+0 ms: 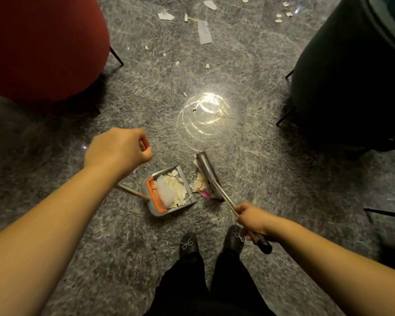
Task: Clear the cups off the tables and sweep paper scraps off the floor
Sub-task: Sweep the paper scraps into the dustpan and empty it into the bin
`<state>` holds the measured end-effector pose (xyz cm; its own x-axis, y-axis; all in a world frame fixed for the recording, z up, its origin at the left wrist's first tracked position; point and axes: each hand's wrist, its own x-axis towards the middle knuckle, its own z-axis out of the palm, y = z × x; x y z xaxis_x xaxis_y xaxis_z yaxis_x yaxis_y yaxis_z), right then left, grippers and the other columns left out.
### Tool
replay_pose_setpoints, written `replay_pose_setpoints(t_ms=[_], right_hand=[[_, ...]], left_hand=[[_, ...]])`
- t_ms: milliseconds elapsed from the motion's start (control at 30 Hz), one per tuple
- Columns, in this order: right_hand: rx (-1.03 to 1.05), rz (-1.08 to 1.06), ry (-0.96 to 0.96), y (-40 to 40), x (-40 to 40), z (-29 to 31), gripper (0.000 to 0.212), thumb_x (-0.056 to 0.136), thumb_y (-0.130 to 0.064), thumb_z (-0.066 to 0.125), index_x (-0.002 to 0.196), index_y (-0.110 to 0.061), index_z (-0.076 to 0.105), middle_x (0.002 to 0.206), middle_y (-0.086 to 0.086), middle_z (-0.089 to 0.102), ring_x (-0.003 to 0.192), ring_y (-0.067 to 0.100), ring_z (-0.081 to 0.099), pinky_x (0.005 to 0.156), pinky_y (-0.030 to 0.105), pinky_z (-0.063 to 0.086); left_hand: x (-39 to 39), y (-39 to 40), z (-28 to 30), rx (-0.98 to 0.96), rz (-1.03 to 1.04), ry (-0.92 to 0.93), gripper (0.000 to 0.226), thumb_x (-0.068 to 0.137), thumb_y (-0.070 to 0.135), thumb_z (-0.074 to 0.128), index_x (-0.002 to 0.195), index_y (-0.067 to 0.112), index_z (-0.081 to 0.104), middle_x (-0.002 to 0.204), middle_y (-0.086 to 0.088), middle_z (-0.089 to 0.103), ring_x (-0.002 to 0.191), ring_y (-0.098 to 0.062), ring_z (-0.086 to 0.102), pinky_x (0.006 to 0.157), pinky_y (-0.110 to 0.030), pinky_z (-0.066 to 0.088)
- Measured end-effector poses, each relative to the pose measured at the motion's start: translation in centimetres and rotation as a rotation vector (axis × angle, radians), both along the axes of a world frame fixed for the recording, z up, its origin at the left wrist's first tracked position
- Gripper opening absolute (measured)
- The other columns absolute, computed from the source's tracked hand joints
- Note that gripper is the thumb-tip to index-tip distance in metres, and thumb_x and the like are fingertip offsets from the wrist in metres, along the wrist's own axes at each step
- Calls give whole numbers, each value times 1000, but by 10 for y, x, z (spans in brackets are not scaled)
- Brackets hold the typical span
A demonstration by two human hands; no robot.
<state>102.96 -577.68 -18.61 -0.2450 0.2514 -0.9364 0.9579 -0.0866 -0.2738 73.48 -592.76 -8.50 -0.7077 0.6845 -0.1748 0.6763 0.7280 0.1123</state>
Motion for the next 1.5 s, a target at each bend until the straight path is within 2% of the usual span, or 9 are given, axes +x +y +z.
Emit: replay_pose_setpoints(t_ms=[67,200,333,400,533,800,1067,1267,1500], right_hand=[[18,60,1,-4,2,1,47,88,4,32,128,-17,44,79,16,54,38,18,51,31,19,37],[-30,76,32,-15,4,7,48,91,1,33,135,-16,41,95,17,54,37,15,52,34,21,41],[-68,85,38,-28,-2,14,49,92,1,32,136,-19,40,96,16,54,32,12,50,34,20,40],[-91,86,60,-33,-5,19,48,93,1,32,137,-18,40,90,14,53,29,9,49,33,17,38],[-151,72,98,-40,-5,31,44,96,1,34,137,-15,39,84,11,50,27,6,47,32,15,36],[-194,-57,121,-40,15,48,38,100,0,34,135,-12,39,75,7,40,25,5,41,31,14,33],[-177,-59,122,-32,27,59,40,99,-2,36,137,-15,39,74,6,43,27,5,43,31,14,34],[-155,-41,131,-20,42,76,38,100,-6,38,136,-18,42,72,9,49,28,7,44,31,15,34],[-96,-53,136,-5,50,85,36,100,-8,38,132,-23,46,68,8,47,32,12,42,33,15,34]], left_hand=[[-1,2,0,0,3,2,18,79,52,67,75,35,60,73,6,65,66,-23,56,57,-27,35],[0,2,-1,2,10,-8,18,79,52,68,76,36,61,57,18,44,57,-14,44,50,-25,30],[3,1,0,-6,6,-21,20,80,55,66,78,36,63,66,14,56,65,-18,52,55,-28,38],[7,-2,1,-3,4,-20,20,80,56,65,78,37,62,69,13,60,65,-18,53,55,-28,38],[13,-11,1,8,3,-29,17,80,54,66,76,38,60,59,20,47,56,-10,45,48,-22,31],[17,-17,2,10,32,-39,17,78,53,67,71,41,57,60,21,50,56,-7,46,48,-22,31],[31,-40,14,10,59,-62,19,78,53,69,71,39,59,61,21,55,58,-8,52,49,-23,36],[34,-55,20,-8,74,-87,16,78,50,71,73,38,62,61,21,57,56,-3,51,47,-22,33],[32,-70,25,-2,136,-108,12,80,44,73,77,35,66,66,10,63,64,-17,58,55,-28,41]])
